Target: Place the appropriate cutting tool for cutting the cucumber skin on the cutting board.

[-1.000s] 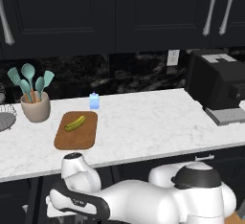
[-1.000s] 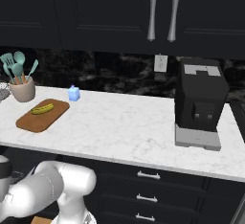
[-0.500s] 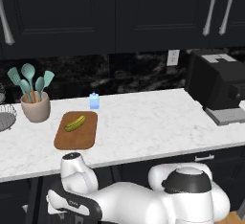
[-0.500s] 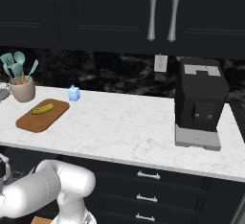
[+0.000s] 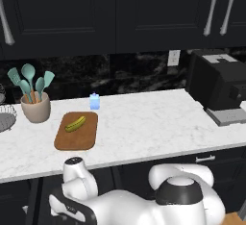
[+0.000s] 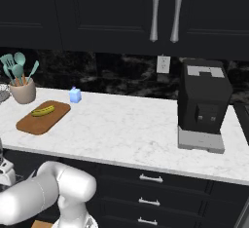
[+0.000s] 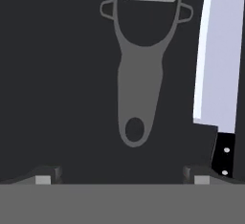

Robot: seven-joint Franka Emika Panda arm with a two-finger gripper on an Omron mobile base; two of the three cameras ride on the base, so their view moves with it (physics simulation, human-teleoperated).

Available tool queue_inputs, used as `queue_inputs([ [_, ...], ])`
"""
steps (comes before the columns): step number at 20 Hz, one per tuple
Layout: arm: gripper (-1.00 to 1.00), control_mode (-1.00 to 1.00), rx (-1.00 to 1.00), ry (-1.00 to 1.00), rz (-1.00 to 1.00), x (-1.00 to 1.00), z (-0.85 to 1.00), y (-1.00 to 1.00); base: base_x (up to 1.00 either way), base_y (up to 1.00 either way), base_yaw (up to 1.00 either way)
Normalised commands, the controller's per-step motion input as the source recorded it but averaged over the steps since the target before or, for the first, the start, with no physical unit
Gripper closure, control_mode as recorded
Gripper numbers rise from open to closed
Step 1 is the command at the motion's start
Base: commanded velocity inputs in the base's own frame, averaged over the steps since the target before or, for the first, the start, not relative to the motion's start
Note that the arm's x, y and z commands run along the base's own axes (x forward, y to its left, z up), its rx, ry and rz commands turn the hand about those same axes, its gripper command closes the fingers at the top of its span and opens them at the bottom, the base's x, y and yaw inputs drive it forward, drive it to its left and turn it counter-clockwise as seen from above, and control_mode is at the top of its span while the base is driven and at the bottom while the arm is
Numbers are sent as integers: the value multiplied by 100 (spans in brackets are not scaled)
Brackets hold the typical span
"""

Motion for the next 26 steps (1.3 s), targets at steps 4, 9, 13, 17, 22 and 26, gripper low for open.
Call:
queue_inputs([
  [4, -100, -100, 0, -3, 0, 8, -29, -3, 0, 0, 0],
  [9, -100, -100, 0, -4, 0, 10, -29, 0, 0, 0, 0],
  [13, -100, -100, -1, -1, 0, 22, -29, 0, 0, 0, 0],
  [17, -100, -100, -2, 0, 0, 33, -31, 0, 0, 0, 0],
  [22, -100, -100, -5, 0, 0, 28, -31, 0, 0, 0, 0],
  [26, -100, -100, -8, 0, 0, 4, -48, 1, 0, 0, 0],
])
